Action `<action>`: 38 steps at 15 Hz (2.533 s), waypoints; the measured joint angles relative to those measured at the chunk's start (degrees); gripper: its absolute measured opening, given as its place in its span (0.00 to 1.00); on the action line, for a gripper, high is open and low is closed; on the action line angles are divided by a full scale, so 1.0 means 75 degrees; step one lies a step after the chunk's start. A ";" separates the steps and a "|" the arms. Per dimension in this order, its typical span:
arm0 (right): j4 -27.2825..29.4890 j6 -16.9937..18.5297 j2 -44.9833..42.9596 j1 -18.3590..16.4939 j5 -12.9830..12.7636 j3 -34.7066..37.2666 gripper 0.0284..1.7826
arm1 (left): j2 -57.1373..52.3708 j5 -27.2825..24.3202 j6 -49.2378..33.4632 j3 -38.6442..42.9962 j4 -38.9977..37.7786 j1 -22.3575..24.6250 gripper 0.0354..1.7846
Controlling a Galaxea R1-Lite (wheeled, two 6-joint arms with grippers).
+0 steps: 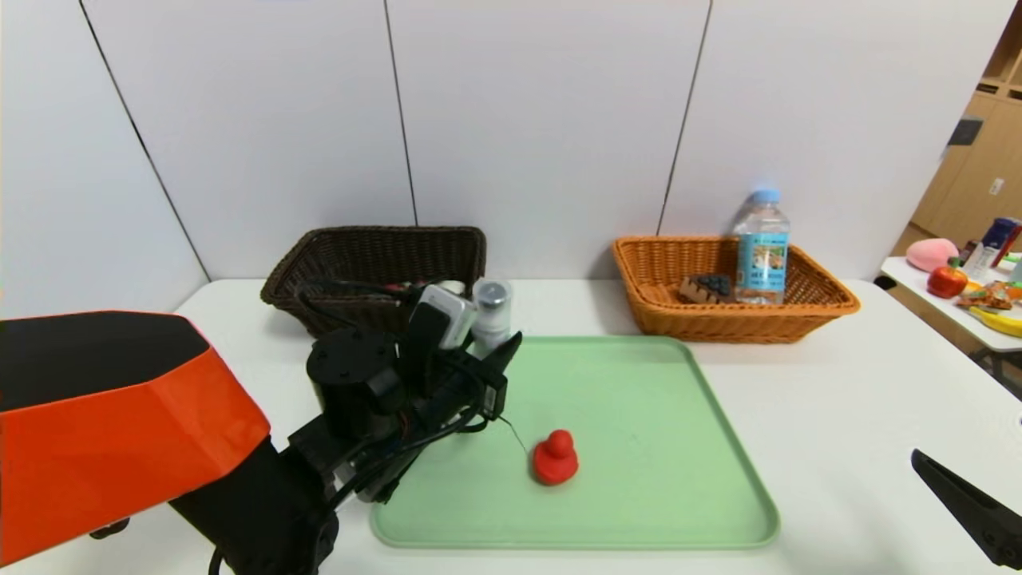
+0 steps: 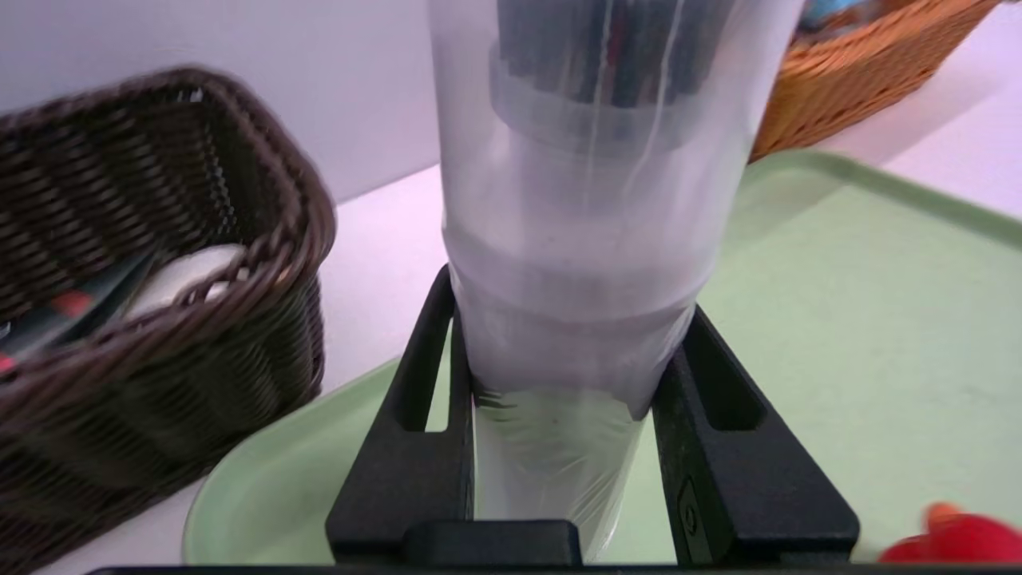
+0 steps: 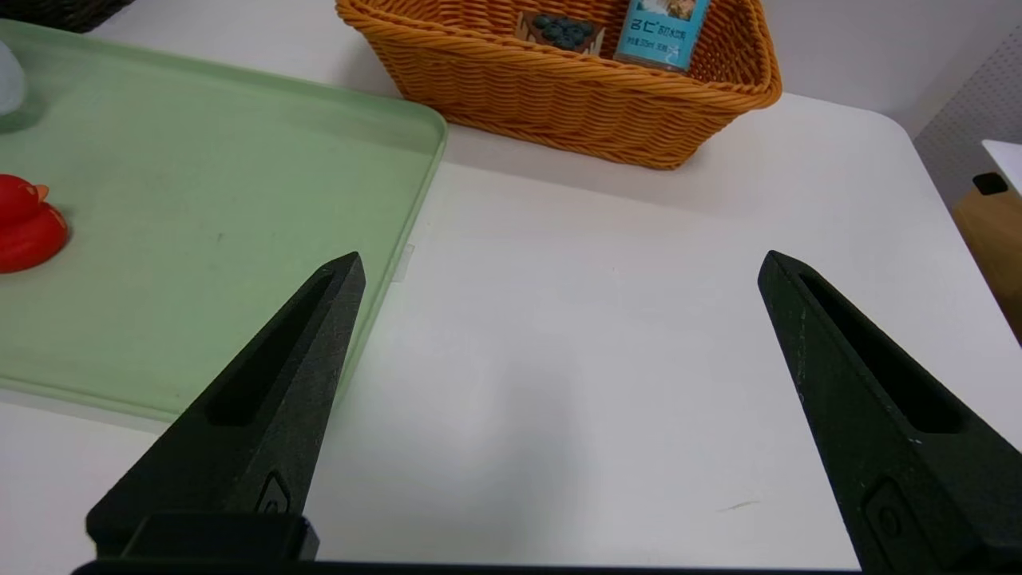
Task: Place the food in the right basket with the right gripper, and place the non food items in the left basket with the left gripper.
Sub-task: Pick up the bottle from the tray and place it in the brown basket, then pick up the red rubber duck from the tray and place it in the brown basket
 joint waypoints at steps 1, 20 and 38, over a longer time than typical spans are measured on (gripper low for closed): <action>-0.0003 0.0000 -0.0018 0.0003 0.0000 0.0026 0.95 | -0.0179 -0.0007 0.0167 -0.0044 0.0000 -0.0085 0.34; 0.0000 0.0000 -0.0423 -0.0003 -0.0007 0.0260 0.95 | -0.0421 -0.0902 0.0584 -0.3381 0.3774 0.3048 0.34; 0.0000 0.0008 -0.0629 0.0000 0.0015 0.0304 0.95 | 0.0063 -0.0663 0.0689 -0.3421 0.3220 0.3129 0.73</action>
